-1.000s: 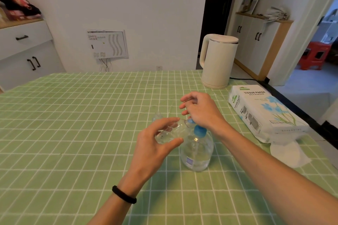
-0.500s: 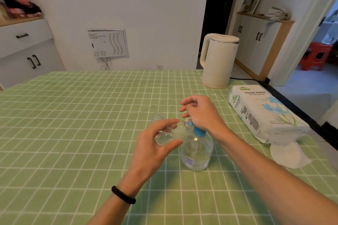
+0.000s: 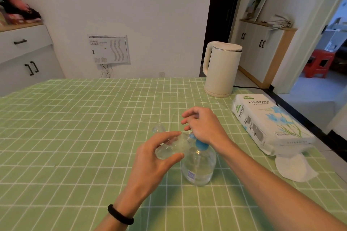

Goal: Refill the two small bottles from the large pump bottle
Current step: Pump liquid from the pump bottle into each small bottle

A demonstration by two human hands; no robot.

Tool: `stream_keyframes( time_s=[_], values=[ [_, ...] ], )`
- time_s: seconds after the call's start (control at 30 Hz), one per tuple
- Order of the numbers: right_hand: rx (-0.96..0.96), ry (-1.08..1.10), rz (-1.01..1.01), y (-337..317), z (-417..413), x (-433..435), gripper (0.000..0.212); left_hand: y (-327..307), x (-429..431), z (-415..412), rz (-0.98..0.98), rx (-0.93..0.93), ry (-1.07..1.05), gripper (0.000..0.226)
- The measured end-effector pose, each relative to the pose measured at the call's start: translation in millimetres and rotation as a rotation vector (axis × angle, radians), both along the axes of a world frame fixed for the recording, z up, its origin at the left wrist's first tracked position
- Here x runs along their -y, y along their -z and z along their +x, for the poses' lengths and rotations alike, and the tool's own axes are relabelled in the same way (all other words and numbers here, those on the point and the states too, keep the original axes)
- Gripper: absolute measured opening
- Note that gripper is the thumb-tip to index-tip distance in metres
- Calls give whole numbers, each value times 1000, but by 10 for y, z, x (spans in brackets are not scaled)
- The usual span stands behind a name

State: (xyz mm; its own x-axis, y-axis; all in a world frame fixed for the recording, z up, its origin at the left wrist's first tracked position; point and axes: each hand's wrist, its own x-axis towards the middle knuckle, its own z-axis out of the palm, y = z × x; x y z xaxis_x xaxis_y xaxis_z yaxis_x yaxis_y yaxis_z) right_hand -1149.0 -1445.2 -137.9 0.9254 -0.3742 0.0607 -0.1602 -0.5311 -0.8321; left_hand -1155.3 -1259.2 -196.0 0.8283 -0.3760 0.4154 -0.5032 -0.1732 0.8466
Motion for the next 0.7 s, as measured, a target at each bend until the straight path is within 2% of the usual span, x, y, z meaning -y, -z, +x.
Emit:
stream_keyframes(
  time_s=[0.43,0.57,0.7],
  values=[
    [-7,13,-26,-54,-10,-11,20,0,9,-18,-9,2,-7,50],
    [15,15,-88,-122,19,3,18,-49,16,-14,-14,13,-6,50],
    [13,14,-33,-80,38,15,20,-46,12,-8,-18,12,-6,50]
  ],
)
